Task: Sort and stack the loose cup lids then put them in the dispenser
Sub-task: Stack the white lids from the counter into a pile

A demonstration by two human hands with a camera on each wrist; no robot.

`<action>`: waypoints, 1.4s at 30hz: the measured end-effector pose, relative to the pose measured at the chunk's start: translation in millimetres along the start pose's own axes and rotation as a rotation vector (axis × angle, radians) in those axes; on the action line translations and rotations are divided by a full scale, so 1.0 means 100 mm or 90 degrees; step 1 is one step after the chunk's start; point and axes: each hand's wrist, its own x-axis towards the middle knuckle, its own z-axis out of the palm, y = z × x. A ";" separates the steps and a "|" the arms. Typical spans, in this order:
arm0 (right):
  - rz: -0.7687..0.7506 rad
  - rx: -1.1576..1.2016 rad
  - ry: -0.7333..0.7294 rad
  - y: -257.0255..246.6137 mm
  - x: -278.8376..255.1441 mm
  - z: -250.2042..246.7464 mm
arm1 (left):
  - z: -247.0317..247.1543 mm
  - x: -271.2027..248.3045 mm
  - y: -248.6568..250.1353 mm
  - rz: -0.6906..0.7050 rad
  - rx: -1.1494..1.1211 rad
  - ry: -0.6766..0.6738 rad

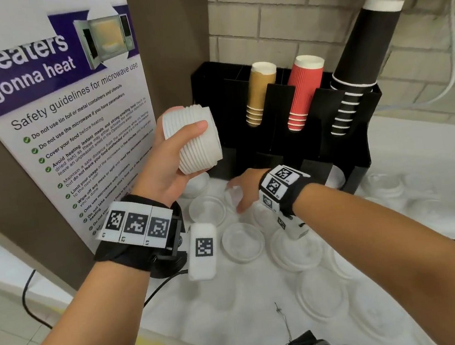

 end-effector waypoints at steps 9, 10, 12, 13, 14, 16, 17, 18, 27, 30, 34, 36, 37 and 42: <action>-0.100 0.375 0.185 0.32 -0.39 -0.21 | -0.07 -0.03 0.02 0.005 0.000 0.009; -0.132 0.540 0.180 0.35 -0.49 -0.23 | -0.07 -0.04 0.01 0.002 -0.001 0.007; -0.209 0.817 0.149 0.42 -0.67 -0.24 | -0.07 -0.05 -0.01 -0.012 -0.007 -0.001; -0.244 0.902 0.131 0.44 -0.76 -0.25 | -0.05 -0.06 -0.03 -0.020 -0.011 -0.007; -0.282 0.956 0.114 0.45 -0.84 -0.25 | -0.03 -0.07 -0.06 -0.028 -0.013 -0.013; -0.341 0.983 0.106 0.43 -0.95 -0.26 | 0.01 -0.10 -0.11 -0.042 -0.007 -0.020; -0.355 0.969 0.116 0.42 -1.02 -0.26 | 0.06 -0.12 -0.14 -0.050 -0.002 -0.030; -0.361 0.946 0.127 0.37 -1.04 -0.27 | 0.08 -0.12 -0.16 -0.055 0.002 -0.035; -0.351 0.798 0.270 0.10 -1.34 -0.23 | 0.21 -0.22 -0.28 -0.072 0.015 -0.081; -0.336 0.785 0.294 0.07 -1.39 -0.21 | 0.22 -0.24 -0.31 -0.070 0.009 -0.071; -0.313 0.748 0.332 0.04 -1.43 -0.19 | 0.25 -0.28 -0.33 -0.059 0.012 -0.068; -0.310 0.735 0.340 0.04 -1.44 -0.20 | 0.26 -0.29 -0.33 -0.054 0.015 -0.070; -0.312 0.735 0.339 0.04 -1.45 -0.20 | 0.27 -0.29 -0.32 -0.056 0.014 -0.074; -0.321 0.731 0.338 0.00 -1.47 -0.25 | 0.24 -0.28 -0.28 -0.058 0.028 -0.103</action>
